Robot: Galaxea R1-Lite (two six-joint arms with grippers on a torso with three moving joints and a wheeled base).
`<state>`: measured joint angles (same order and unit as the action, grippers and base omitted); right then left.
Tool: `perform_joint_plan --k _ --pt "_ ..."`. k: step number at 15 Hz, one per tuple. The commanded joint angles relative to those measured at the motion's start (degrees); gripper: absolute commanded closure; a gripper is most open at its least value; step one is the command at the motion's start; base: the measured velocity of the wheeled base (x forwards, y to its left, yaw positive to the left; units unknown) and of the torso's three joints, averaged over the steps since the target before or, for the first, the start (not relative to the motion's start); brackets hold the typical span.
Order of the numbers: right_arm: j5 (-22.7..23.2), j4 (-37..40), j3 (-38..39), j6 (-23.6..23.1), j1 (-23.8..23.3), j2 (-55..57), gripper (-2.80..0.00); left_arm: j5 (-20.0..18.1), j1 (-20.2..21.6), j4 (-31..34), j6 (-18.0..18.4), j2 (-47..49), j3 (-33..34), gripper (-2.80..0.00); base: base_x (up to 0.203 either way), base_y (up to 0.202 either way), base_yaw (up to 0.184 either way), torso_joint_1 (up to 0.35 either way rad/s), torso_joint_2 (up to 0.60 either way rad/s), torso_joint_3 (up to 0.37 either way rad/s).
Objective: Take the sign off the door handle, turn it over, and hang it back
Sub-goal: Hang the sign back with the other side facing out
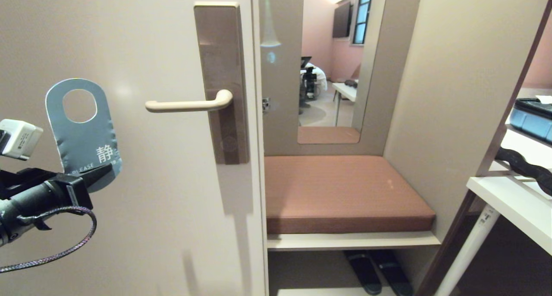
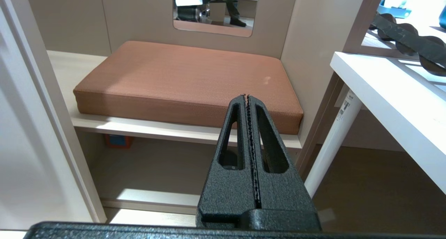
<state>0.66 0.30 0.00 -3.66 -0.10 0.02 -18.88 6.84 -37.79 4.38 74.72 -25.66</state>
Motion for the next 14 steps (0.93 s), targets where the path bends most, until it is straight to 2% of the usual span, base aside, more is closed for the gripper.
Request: perform_joint_plan --k 1,5,8,14 --pt "0.04 -0.03 0.00 -0.03 0.01 -0.02 0.00 -0.10 -1.12 -0.26 0.09 1.56 -0.91 0.00 0.000 0.000 0.000 0.000 0.00 0.000" --pt "0.04 0.04 0.00 -0.02 0.01 -0.02 0.00 0.54 -5.18 -0.27 -0.06 1.90 -2.43 0.00 0.000 0.000 0.000 0.000 0.00 0.000" --pt "0.04 0.05 0.00 -0.03 0.01 -0.02 0.00 3.54 -8.34 -0.35 -0.14 2.45 -2.88 0.00 0.000 0.000 0.000 0.000 0.00 0.000" --pt "0.04 -0.03 0.00 -0.03 0.01 -0.02 0.00 3.59 -8.90 -0.44 -0.01 3.42 -3.45 0.00 0.000 0.000 0.000 0.000 0.00 0.000"
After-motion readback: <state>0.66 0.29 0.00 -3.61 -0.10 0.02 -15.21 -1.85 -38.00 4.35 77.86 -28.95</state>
